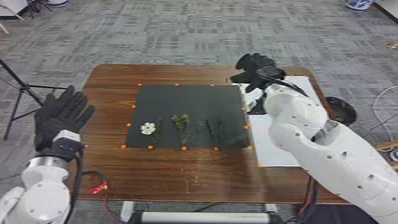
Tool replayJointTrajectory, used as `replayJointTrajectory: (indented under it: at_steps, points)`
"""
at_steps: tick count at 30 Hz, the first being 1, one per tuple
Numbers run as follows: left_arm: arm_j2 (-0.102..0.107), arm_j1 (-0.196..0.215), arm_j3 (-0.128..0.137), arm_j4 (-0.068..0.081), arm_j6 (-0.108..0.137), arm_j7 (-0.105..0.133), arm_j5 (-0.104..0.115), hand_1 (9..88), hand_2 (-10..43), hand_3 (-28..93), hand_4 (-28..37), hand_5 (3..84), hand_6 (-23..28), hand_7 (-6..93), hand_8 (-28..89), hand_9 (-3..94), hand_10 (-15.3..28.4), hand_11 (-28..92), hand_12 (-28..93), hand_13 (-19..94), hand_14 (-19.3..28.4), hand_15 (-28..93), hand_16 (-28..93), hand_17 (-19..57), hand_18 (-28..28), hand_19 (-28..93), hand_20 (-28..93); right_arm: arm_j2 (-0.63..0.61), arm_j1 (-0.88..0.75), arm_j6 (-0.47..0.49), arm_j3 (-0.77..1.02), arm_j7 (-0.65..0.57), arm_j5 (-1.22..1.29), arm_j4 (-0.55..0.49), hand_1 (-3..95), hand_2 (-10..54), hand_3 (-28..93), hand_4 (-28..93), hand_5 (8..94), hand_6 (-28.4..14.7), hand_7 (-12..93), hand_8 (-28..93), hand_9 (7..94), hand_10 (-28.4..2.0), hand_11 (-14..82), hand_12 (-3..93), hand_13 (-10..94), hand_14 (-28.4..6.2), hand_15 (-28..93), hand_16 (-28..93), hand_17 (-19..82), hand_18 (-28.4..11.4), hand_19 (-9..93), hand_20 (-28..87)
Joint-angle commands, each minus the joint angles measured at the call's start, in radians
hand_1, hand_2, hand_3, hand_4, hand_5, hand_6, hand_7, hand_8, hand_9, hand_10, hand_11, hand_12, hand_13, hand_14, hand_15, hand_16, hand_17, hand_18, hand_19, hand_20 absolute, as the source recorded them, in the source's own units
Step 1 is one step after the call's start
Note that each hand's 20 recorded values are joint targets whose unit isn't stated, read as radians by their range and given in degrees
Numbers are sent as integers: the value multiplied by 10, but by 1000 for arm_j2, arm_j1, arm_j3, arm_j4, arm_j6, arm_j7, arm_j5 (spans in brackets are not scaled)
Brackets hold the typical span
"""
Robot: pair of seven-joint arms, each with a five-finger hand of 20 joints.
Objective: Arrange flowers
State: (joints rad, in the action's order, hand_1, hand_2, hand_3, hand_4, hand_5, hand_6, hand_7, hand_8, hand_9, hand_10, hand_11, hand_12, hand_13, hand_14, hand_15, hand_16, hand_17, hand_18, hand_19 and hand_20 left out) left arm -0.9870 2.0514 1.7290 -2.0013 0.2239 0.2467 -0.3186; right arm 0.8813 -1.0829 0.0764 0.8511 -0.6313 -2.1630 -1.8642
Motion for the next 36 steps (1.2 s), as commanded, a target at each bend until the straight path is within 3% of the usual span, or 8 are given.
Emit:
replayJointTrajectory:
  at_steps: [1, 4, 14, 15, 17, 19, 22, 36]
  points:
    - [48, -70, -50, 4, 11, -25, -27, 270, 180, 659, -283, 365, 80, 58, -79, 276, 133, 178, 58, 192, 105, 171, -69, -55, 127, 346, 68, -103, -129, 137, 147, -136, 38, -22, 405, -34, 723, -214, 528, -54, 111, -94, 511, -154, 113, 122, 628, -135, 760, 299, 275, -227, 726, 315]
    - [57, -83, -65, 4, 18, -24, -48, 281, 186, 653, -283, 374, 86, 65, -78, 275, 133, 182, 60, 189, 99, 170, -70, -55, 125, 348, 67, -122, -179, 177, 198, -169, 58, -22, 433, -52, 728, -217, 528, -51, 112, -94, 508, -149, 114, 121, 626, -136, 757, 300, 275, -227, 726, 312]
    - [61, -137, -121, 17, 3, -16, -20, 296, 186, 648, -283, 380, 85, 76, -83, 273, 131, 194, 55, 187, 92, 175, -77, -53, 122, 356, 62, -141, -273, 254, 269, -235, 89, -12, 435, -66, 731, -222, 515, -53, 107, -95, 493, -148, 111, 120, 623, -136, 750, 296, 273, -231, 730, 309]
    - [61, -139, -124, 20, -6, -15, -11, 294, 186, 651, -283, 381, 85, 76, -84, 273, 130, 194, 54, 187, 92, 176, -77, -53, 122, 356, 62, -139, -273, 255, 268, -237, 95, -6, 435, -67, 731, -222, 510, -57, 105, -95, 492, -149, 111, 119, 626, -136, 760, 300, 274, -232, 731, 308]
    - [59, -141, -125, 38, -77, -8, 25, 288, 176, 663, -283, 380, 85, 73, -84, 269, 130, 191, 52, 184, 93, 173, -78, -53, 122, 354, 59, -135, -266, 268, 262, -239, 86, 5, 437, -72, 730, -223, 499, -61, 99, -92, 491, -151, 111, 120, 628, -136, 772, 302, 276, -232, 734, 306]
    - [57, -144, -127, 48, -116, -20, 43, 284, 162, 673, -283, 375, 85, 66, -82, 260, 130, 177, 51, 179, 94, 159, -78, -54, 123, 344, 56, -132, -266, 283, 263, -248, 81, 12, 437, -74, 729, -224, 495, -62, 96, -91, 488, -153, 111, 120, 629, -137, 776, 302, 276, -233, 736, 304]
    - [57, -153, -135, 49, -110, -45, 20, 285, 154, 672, -283, 367, 84, 54, -76, 253, 127, 161, 58, 174, 93, 134, -67, -55, 124, 329, 57, -131, -264, 307, 265, -263, 96, 18, 441, -87, 728, -225, 494, -63, 94, -89, 487, -152, 112, 120, 629, -137, 780, 303, 276, -233, 739, 302]
    - [53, -131, -115, 31, -106, -27, 28, 283, 155, 672, -283, 369, 86, 54, -72, 256, 131, 157, 70, 182, 104, 134, -50, -59, 127, 324, 67, -125, -287, 429, 282, -282, 130, 44, 502, -95, 727, -270, 520, -58, 109, -92, 533, -144, 129, 140, 631, -127, 777, 304, 282, -227, 739, 288]
